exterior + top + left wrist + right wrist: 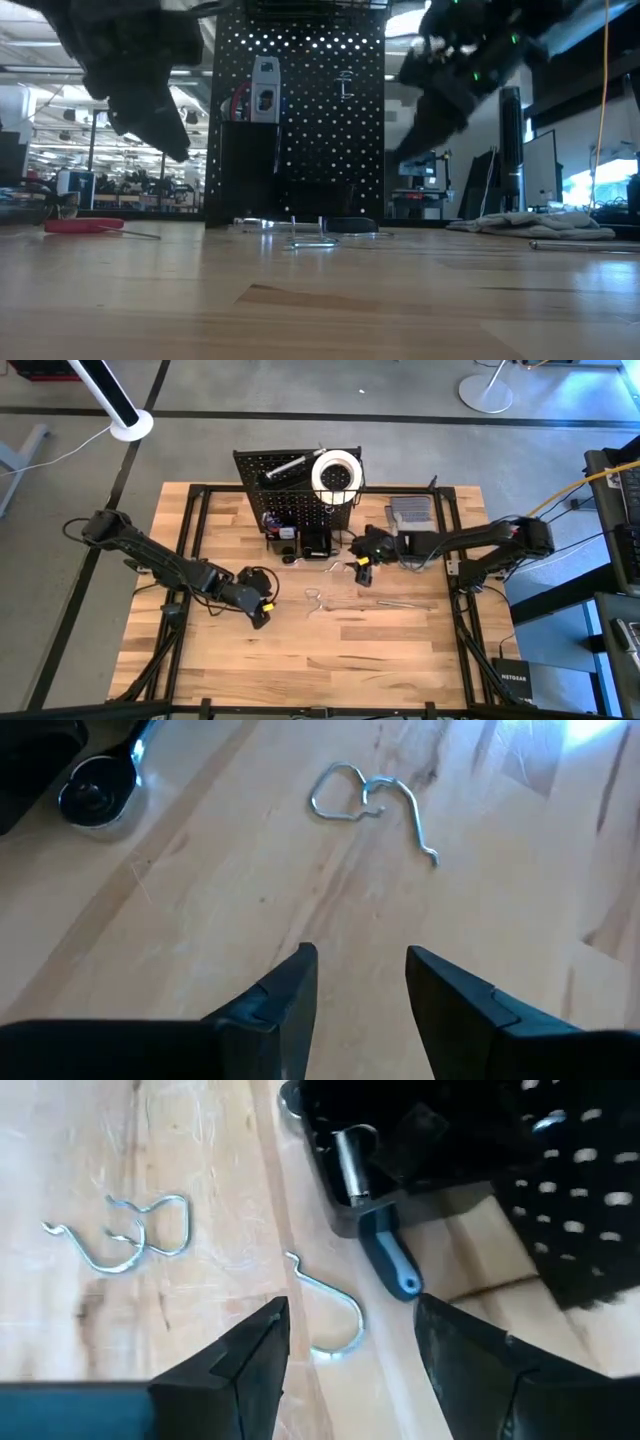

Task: Hang tools onto peg board
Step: Put the ratchet wrench into the left bin on the pegboard

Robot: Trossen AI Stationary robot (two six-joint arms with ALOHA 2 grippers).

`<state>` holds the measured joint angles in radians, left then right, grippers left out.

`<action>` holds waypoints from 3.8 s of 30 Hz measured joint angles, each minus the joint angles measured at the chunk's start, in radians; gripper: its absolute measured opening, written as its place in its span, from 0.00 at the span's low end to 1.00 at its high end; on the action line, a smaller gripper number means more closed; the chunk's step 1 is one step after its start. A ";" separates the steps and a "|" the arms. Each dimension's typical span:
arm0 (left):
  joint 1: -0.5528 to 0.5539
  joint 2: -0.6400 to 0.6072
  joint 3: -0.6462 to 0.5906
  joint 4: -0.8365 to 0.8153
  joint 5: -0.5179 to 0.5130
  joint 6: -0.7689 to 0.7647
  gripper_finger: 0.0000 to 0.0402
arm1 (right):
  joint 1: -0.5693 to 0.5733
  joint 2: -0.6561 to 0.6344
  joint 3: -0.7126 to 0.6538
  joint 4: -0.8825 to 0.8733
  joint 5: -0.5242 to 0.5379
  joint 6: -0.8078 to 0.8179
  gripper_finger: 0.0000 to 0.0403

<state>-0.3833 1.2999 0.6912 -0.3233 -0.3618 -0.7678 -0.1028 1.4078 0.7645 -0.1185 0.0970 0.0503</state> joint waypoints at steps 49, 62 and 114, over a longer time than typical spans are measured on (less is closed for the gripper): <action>-0.001 0.000 -0.040 0.029 -0.108 -0.158 0.36 | 0.069 0.392 -0.036 0.429 -0.171 -0.186 0.24; -0.102 0.000 -0.040 0.054 -0.119 -0.269 0.36 | 0.157 0.235 -0.035 0.316 -0.065 -0.114 0.24; 0.041 0.561 -0.126 1.073 -0.501 -0.945 0.53 | 0.327 0.233 -0.033 0.519 0.103 0.133 0.24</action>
<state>-0.3424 1.8609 0.5655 0.7498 -0.8633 -1.7124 0.2241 1.6409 0.7319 0.4004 0.2004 0.1837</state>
